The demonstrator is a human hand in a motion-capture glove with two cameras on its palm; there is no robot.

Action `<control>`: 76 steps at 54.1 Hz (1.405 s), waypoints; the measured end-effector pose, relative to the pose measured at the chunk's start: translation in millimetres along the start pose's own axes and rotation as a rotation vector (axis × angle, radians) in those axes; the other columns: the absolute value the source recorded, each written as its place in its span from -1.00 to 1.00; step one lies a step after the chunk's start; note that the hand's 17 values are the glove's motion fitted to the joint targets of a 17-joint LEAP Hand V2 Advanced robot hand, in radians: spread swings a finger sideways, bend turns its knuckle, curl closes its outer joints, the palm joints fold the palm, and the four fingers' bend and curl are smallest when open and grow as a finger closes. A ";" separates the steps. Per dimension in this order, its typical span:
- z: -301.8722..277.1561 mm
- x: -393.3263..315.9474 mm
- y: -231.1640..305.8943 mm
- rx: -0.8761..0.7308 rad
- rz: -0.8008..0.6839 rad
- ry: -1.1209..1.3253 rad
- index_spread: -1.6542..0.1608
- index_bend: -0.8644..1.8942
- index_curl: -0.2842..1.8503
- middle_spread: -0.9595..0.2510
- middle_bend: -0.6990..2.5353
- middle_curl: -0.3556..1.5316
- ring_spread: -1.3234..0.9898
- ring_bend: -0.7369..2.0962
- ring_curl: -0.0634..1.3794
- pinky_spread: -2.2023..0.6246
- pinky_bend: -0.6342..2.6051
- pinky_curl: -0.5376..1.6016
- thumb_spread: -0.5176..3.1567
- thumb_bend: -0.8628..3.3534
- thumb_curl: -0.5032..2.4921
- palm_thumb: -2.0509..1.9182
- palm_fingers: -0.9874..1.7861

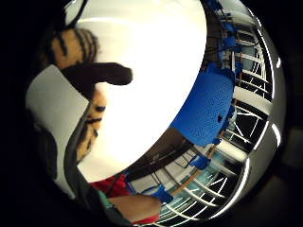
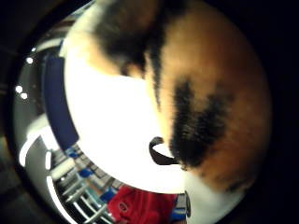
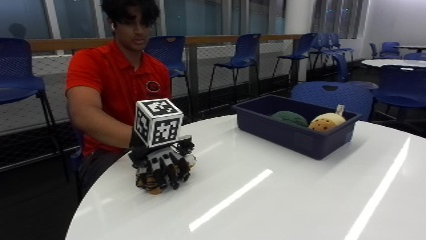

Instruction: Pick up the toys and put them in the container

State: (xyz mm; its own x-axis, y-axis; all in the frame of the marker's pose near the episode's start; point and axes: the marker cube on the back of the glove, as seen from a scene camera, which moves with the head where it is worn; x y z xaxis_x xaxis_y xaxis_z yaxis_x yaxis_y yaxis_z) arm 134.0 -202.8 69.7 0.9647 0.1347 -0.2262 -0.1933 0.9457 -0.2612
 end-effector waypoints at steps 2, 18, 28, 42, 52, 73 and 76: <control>0.7 -1.7 -0.2 0.017 0.001 -0.005 0.38 -0.15 -0.54 0.30 -0.36 -0.29 -0.13 0.13 -0.28 0.43 0.08 -0.22 0.00 -0.54 -0.43 0.17 0.07; -0.1 -8.6 -8.1 0.166 -0.043 0.032 0.41 -0.12 -0.46 0.04 -0.27 -0.17 -0.26 0.22 -0.18 0.27 0.03 -0.19 -0.14 -0.51 -0.29 0.33 0.36; -12.9 -8.9 -13.5 0.142 -0.041 -0.037 0.43 -0.06 -0.38 -0.02 -0.23 -0.10 -0.26 0.22 -0.14 0.25 0.00 -0.16 -0.25 -0.52 -0.22 0.35 0.44; -125.3 -43.5 -20.3 0.167 -0.050 -0.200 0.45 -0.02 -0.28 -0.05 -0.20 0.00 -0.27 0.22 -0.09 0.24 -0.01 -0.12 -0.34 -0.53 -0.13 0.36 0.42; -219.0 -126.9 -22.7 0.303 -0.125 -0.191 0.45 -0.01 -0.21 -0.06 -0.20 0.06 -0.28 0.23 -0.06 0.24 0.00 -0.10 -0.39 -0.54 -0.08 0.37 0.38; -287.6 -335.2 -3.7 0.357 -0.370 -0.148 0.44 -0.04 -0.06 -0.11 -0.20 0.18 -0.29 0.25 0.00 0.24 0.02 -0.07 -0.43 -0.55 0.00 0.37 0.33; -292.2 -364.4 2.2 0.358 -0.417 -0.152 0.43 -0.05 -0.04 -0.11 -0.20 0.19 -0.29 0.25 0.01 0.24 0.02 -0.07 -0.43 -0.55 0.01 0.37 0.33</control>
State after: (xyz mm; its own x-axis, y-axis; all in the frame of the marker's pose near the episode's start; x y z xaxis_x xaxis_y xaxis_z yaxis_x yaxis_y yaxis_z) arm -270.2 -336.3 -122.7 0.9664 -0.2556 -0.0273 0.2566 0.9657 0.0407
